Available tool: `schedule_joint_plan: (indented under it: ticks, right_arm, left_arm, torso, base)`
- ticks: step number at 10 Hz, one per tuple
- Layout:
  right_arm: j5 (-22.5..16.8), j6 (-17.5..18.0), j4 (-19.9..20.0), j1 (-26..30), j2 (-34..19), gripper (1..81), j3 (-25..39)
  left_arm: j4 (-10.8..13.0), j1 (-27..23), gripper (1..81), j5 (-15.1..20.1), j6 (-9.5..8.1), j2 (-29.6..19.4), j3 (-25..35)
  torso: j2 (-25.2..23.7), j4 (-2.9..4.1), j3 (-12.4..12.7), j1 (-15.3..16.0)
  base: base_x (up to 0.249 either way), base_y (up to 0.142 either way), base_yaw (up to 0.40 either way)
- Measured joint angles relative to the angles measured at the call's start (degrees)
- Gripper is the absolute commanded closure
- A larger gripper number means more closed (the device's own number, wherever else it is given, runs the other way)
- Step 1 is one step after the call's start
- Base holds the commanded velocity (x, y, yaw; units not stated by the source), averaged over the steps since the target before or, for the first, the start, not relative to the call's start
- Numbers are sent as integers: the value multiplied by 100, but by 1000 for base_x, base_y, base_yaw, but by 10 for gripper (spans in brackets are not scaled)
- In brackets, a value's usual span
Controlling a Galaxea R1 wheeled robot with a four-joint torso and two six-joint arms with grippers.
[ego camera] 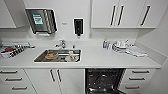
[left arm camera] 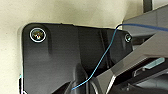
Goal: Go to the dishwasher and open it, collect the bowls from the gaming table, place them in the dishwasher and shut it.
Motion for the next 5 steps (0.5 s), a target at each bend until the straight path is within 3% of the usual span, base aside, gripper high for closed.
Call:
schedule_joint_plan:
  ticks: [2,5]
  right_arm:
    - [34,0,-76,-66,244,10,-466]
    - [55,2,-118,-161,516,10,-802]
  left_arm:
    - [6,24,10,18,0,210,-485]
    - [13,96,10,16,0,594,-623]
  torso:
    - [337,0,142,-214]
    - [912,0,653,-590]
  base:
    - [0,0,0]
    - [0,0,0]
